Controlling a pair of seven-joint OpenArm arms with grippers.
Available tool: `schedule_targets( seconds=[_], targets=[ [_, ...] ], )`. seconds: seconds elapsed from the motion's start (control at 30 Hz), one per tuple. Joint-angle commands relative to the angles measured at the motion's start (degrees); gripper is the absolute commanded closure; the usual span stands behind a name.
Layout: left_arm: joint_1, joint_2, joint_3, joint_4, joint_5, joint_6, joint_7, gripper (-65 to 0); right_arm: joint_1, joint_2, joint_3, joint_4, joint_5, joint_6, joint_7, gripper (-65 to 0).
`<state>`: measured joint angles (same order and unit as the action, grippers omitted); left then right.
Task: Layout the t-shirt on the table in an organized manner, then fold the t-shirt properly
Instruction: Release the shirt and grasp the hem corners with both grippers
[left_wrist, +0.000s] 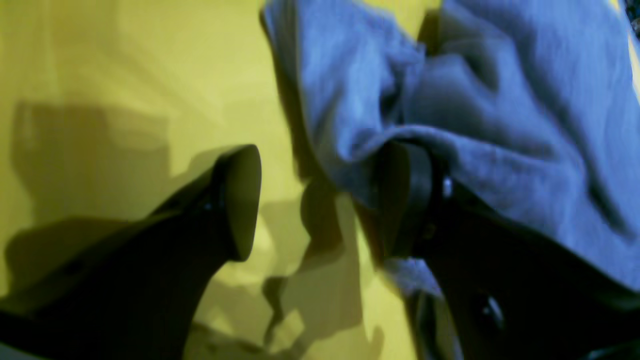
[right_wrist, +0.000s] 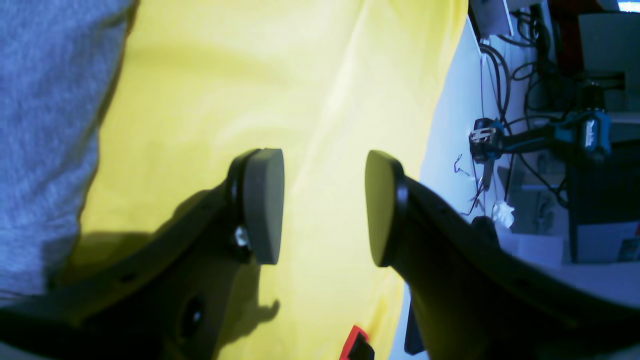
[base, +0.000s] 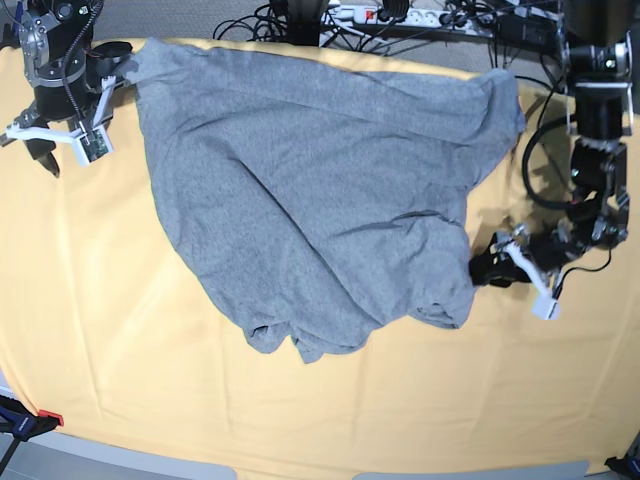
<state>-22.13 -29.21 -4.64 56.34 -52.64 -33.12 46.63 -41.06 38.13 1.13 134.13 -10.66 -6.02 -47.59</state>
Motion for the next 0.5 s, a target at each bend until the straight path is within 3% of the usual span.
schedule_targets(
  seconds=[0.0,0.13,0.2,0.27,0.33,0.47],
  targets=[
    [-2.12,0.24,-0.20,0.31,-0.98,-1.62,-0.09,-38.0,-0.07,0.74,0.42,0.87,-1.07,-0.61,0.74,-28.6],
    [-4.83,2.84,2.05,0.24,-3.63,-6.75,0.15,-37.9,-0.04,0.74,0.42,0.87,0.33,-0.59,1.60,-28.6],
    [-6.40,3.69,3.69,0.24,-3.41,-6.88,0.33,-35.1,-0.02,0.61,0.42,0.87,2.36,0.00,2.73,-28.6],
    [-7.76,3.98,5.03,0.24,-3.28,-6.88,0.39,-23.3,0.42,0.61,0.42,0.87,4.44,1.03,4.55,-28.6],
    [-8.83,3.98,5.29,0.24,-3.32,-6.88,1.51,-2.5,2.58,0.61,0.42,0.87,6.91,2.27,5.62,-28.6],
    [-9.46,3.43,5.27,0.26,-3.32,-6.88,2.97,0.0,9.60,0.59,0.42,0.04,12.11,4.46,7.78,-28.6]
  ],
)
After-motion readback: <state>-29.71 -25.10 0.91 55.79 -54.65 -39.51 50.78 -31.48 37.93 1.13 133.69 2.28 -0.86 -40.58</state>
